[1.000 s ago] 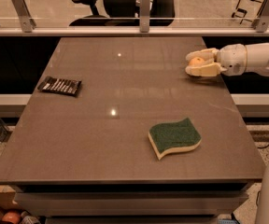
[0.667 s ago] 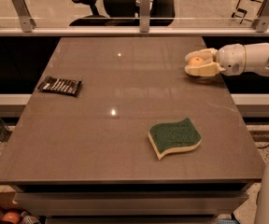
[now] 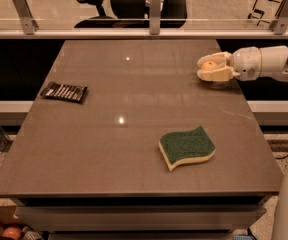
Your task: Move orange near rxbar chocolate
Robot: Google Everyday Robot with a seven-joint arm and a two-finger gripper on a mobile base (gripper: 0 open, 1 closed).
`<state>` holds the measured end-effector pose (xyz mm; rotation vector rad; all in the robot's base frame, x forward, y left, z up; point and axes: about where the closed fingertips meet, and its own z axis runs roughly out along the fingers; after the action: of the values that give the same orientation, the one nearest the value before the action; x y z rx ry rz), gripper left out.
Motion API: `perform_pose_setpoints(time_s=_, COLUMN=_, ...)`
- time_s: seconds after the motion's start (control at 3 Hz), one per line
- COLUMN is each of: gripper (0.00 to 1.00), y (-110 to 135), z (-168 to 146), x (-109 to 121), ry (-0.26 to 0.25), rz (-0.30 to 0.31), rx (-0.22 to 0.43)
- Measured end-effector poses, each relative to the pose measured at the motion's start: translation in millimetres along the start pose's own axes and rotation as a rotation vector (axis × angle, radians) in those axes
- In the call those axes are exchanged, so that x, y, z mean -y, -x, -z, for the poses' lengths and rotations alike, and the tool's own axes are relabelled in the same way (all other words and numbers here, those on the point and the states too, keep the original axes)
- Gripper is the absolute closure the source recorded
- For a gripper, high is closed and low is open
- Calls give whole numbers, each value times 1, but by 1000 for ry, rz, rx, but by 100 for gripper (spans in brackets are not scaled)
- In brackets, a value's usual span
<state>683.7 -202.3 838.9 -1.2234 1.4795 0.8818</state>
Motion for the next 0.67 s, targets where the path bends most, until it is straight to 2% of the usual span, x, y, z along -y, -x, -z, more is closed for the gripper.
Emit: perform_pose_setpoints(time_s=0.67, gripper=100, y=17, z=-3, x=-2, ry=5, rz=2, rx=-48)
